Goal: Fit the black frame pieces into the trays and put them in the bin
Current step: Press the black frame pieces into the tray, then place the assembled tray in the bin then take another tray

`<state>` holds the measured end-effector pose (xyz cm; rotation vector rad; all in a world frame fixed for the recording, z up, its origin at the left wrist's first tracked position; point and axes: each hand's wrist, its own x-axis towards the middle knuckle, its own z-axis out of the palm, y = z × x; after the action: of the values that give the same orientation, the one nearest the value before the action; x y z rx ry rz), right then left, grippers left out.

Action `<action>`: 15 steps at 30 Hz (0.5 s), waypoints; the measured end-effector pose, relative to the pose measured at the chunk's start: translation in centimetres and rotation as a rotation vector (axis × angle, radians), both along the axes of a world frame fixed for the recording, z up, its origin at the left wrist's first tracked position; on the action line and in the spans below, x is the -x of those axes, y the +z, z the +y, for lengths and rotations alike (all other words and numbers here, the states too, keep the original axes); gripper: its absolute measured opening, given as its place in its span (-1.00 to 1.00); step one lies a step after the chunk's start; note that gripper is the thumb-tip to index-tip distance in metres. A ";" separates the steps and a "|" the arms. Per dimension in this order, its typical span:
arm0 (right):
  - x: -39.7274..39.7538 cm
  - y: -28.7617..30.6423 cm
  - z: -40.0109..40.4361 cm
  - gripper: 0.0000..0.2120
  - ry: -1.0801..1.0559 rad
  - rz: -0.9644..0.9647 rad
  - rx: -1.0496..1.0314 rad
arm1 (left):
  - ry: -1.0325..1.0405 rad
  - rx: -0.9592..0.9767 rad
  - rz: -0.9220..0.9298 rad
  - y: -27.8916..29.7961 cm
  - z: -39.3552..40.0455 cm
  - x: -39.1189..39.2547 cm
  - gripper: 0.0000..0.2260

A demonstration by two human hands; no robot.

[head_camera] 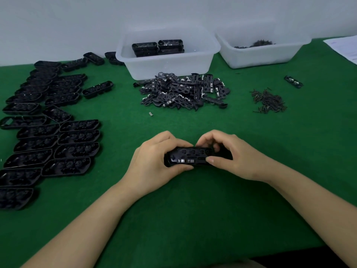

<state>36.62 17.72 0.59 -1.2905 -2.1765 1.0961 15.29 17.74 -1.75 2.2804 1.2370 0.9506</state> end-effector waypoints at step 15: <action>1.4 -1.4 -0.6 -0.66 -0.077 -0.171 -0.535 | 0.083 0.016 -0.017 0.1 0.3 0.0 -0.64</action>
<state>35.22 17.13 -0.82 -1.2314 -2.2971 0.3375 15.33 18.01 -1.64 2.2196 1.3366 0.9830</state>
